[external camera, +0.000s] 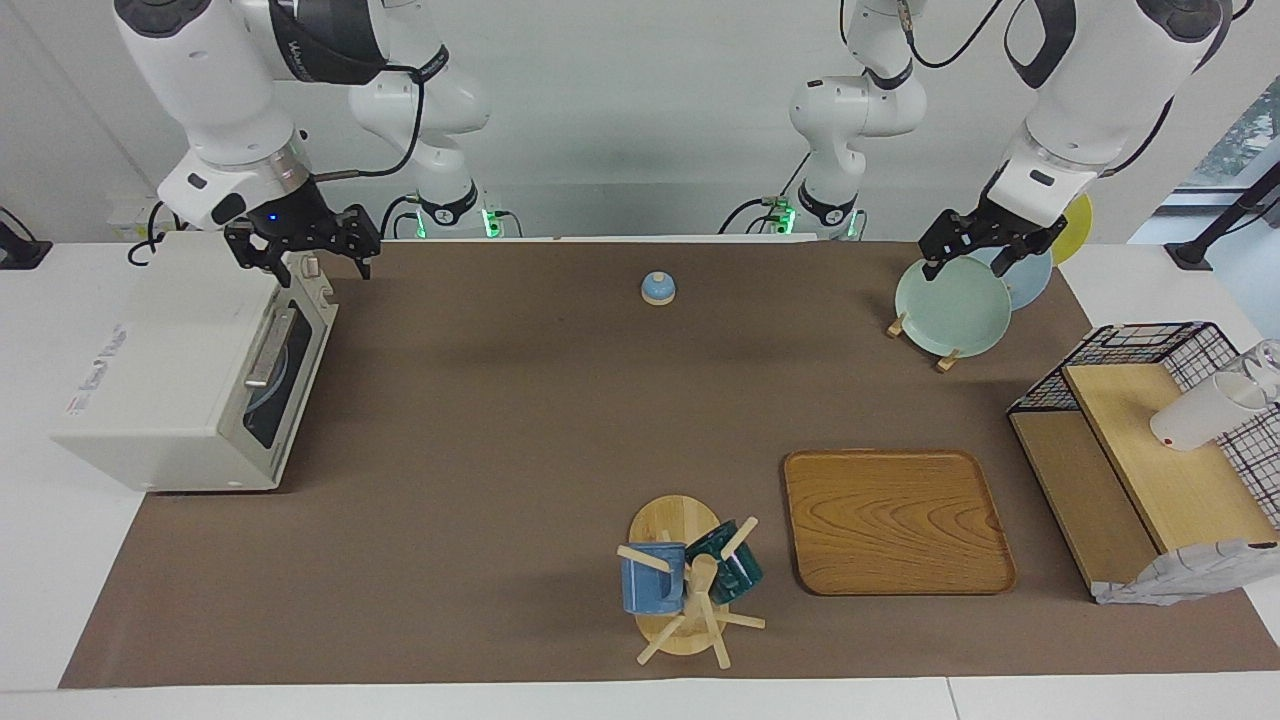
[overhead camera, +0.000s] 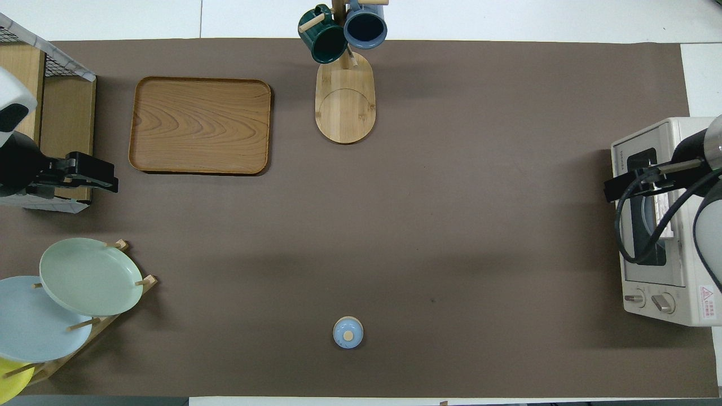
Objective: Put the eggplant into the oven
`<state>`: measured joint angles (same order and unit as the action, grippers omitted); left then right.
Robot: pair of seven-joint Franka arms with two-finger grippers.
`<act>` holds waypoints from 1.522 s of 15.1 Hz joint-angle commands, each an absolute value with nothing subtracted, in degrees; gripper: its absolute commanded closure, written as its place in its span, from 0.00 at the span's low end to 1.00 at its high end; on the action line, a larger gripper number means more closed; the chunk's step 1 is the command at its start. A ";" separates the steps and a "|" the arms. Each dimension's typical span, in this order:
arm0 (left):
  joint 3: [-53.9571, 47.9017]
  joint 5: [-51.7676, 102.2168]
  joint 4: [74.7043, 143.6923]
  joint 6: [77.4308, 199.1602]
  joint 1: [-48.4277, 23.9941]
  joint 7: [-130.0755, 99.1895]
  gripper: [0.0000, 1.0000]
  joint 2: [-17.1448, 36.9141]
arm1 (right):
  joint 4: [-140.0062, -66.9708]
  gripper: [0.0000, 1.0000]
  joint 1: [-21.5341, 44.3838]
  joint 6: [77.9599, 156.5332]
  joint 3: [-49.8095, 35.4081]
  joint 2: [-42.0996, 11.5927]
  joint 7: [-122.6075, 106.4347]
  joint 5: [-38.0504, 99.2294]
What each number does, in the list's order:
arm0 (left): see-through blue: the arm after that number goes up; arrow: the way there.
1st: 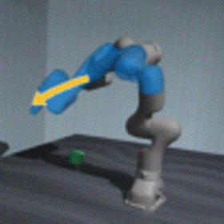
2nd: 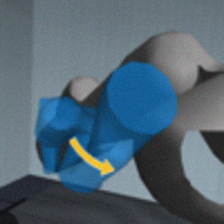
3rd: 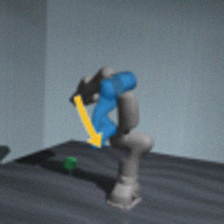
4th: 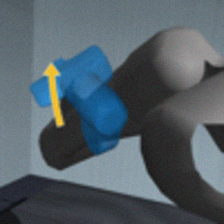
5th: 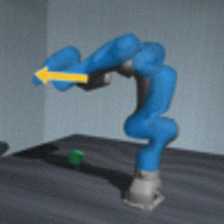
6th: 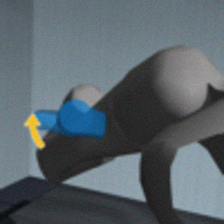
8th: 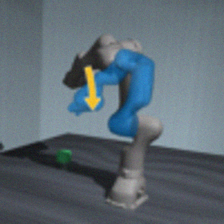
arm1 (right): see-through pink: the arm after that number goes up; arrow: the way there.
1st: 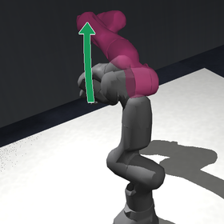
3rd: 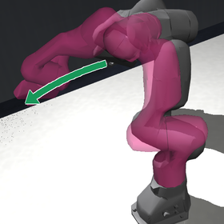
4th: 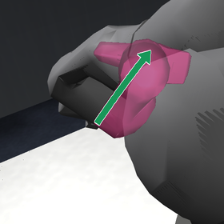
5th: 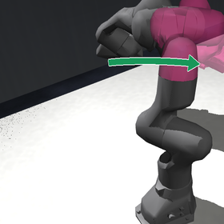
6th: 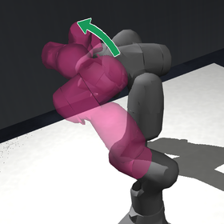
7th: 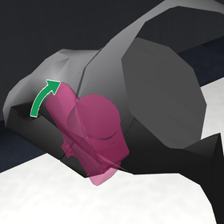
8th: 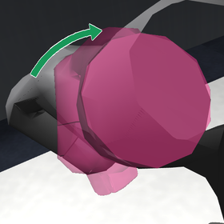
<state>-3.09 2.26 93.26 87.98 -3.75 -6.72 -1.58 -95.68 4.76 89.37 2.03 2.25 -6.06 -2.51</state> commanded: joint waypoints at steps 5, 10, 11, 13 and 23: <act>-3.60 1.14 92.90 87.45 -3.16 -6.59 0.00 -1.58 | -94.31 0.00 4.75 90.26 2.81 1.49 -5.45 -1.32; -3.60 1.14 92.90 87.45 -3.16 -6.59 0.00 -1.58 | -94.39 0.00 4.75 90.61 2.81 1.49 -5.36 -1.32; -3.60 1.14 92.90 87.45 -3.16 -6.68 0.00 -1.58 | -94.48 0.00 4.66 90.62 2.90 1.49 -5.36 -1.23; -3.60 1.14 92.90 87.45 -3.16 -6.59 0.00 -1.58 | -94.31 0.00 3.78 90.61 3.16 1.49 -5.45 -1.14; -3.52 1.14 92.90 87.45 -3.16 -6.59 0.00 -1.58 | -93.52 0.00 3.60 90.53 3.16 1.41 -5.36 -0.97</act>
